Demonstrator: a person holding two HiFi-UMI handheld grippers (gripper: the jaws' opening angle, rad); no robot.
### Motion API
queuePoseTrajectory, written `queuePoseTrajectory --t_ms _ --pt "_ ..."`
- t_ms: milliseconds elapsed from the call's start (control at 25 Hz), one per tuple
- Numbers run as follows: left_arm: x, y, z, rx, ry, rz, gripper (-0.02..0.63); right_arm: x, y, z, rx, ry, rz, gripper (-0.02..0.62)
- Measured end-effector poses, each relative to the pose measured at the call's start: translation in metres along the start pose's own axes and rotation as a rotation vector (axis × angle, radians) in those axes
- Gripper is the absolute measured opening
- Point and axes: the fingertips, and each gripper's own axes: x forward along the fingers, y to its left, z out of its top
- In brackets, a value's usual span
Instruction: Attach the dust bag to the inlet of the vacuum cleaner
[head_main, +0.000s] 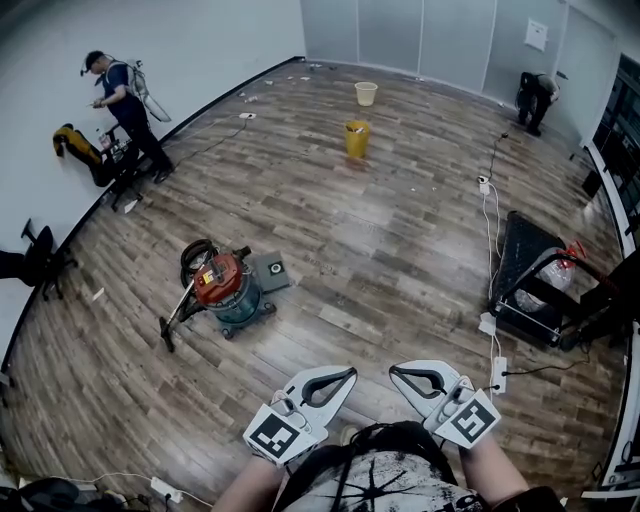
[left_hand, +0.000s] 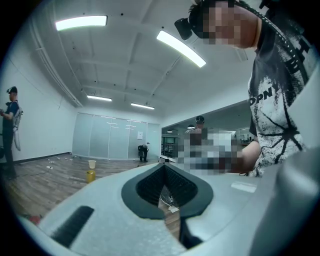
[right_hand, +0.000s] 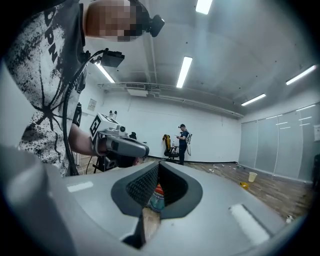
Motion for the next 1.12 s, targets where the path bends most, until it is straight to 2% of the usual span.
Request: queuePoseTrajectory --t_ms 240,520,680,880,1000,1120 --pt "-0.002 0.019 -0.001 -0.014 -0.013 0.011 -0.002 0.019 -0.01 0.005 0.013 -0.009 0.005 0.005" --pt "0.02 0.045 -0.012 -0.016 0.015 0.02 -0.002 0.028 -0.046 -0.009 0.026 0.011 0.016 0.005" --pt "0.043 0.069 -0.012 -0.005 0.027 0.041 -0.002 0.039 -0.08 -0.017 0.042 0.005 0.034 0.005" --pt "0.083 0.101 -0.011 -0.043 0.008 0.082 -0.002 0.055 -0.135 -0.022 0.035 -0.027 0.075 0.005" --pt "0.115 0.124 -0.011 -0.012 0.04 0.089 -0.002 0.058 -0.172 -0.024 0.041 -0.033 0.093 0.005" --pt "0.147 0.151 -0.004 0.0 0.034 0.111 -0.002 0.056 -0.21 -0.029 0.047 -0.04 0.105 0.005"
